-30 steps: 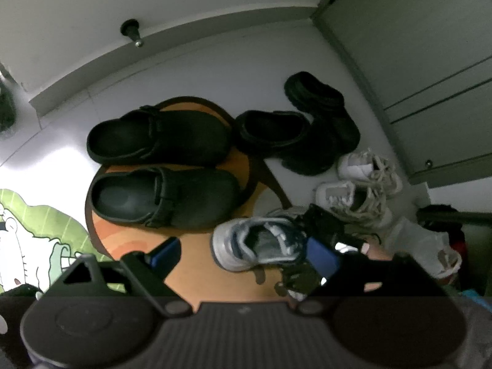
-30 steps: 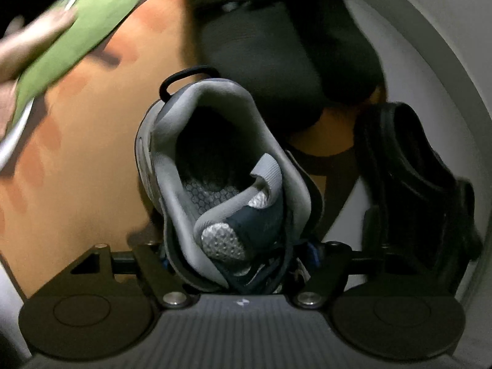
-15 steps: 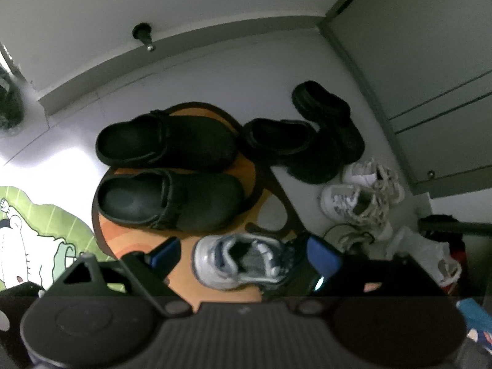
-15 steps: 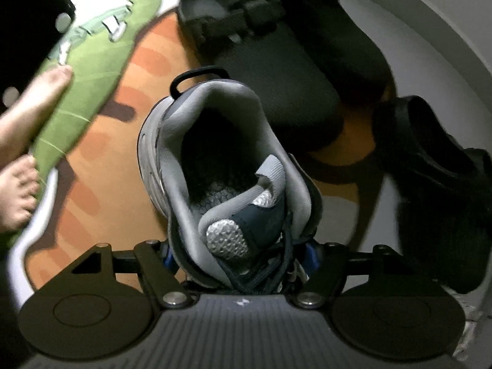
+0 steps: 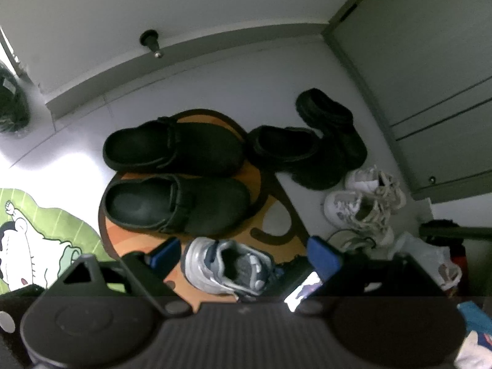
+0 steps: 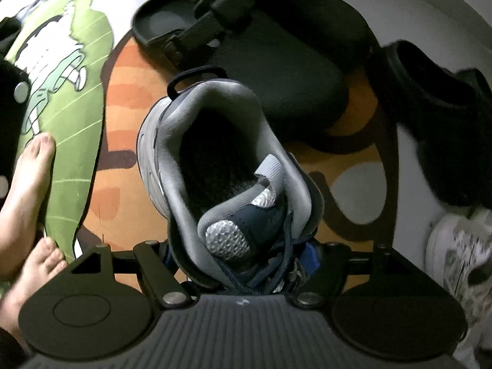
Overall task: Organize scattered shoes
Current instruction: 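Lift the grey-white sneaker with the right gripper and reorient it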
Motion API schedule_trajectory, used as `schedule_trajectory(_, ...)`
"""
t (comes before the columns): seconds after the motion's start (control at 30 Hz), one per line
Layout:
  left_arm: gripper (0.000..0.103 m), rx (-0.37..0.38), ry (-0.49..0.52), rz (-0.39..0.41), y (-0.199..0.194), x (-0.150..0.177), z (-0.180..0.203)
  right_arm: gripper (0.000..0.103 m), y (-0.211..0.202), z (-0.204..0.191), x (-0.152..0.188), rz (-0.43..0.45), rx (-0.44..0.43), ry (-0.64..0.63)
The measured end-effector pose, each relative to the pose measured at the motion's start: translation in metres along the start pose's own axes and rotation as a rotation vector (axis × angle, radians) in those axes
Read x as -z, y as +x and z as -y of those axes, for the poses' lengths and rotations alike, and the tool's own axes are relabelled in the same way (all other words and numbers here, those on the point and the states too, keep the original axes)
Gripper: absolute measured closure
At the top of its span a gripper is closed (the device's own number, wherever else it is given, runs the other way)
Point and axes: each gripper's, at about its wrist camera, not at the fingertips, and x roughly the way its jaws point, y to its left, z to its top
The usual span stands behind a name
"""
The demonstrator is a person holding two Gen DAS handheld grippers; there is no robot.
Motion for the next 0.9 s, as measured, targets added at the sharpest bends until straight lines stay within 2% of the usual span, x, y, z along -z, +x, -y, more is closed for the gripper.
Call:
schedule_trajectory(0.1,0.012,0.003,-0.001,-0.001,0.000,0.000,-0.001,0.019,0.001,-0.005,0.004,0.020,-0.002,-0.040)
schedule_trajectory(0.27,0.012,0.010,0.008,-0.004,0.000,0.000,0.001,0.012,0.003,-0.011,0.012,0.035,-0.076,-0.134)
schedule_trajectory(0.37,0.012,0.014,0.006,-0.004,-0.001,0.000,0.001,0.012,0.003,-0.017,0.016,0.060,-0.079,-0.201)
schedule_trajectory(0.57,0.012,0.011,0.009,-0.005,-0.001,0.001,0.002,0.013,0.005,-0.017,0.017,0.098,-0.092,-0.256)
schedule_trajectory(0.7,0.012,0.008,0.002,-0.002,0.000,-0.001,0.006,0.023,0.003,-0.015,0.017,0.099,-0.101,-0.248)
schedule_trajectory(0.9,0.012,-0.003,0.020,0.015,0.002,-0.002,0.025,0.025,-0.008,-0.002,0.022,0.096,-0.121,-0.142)
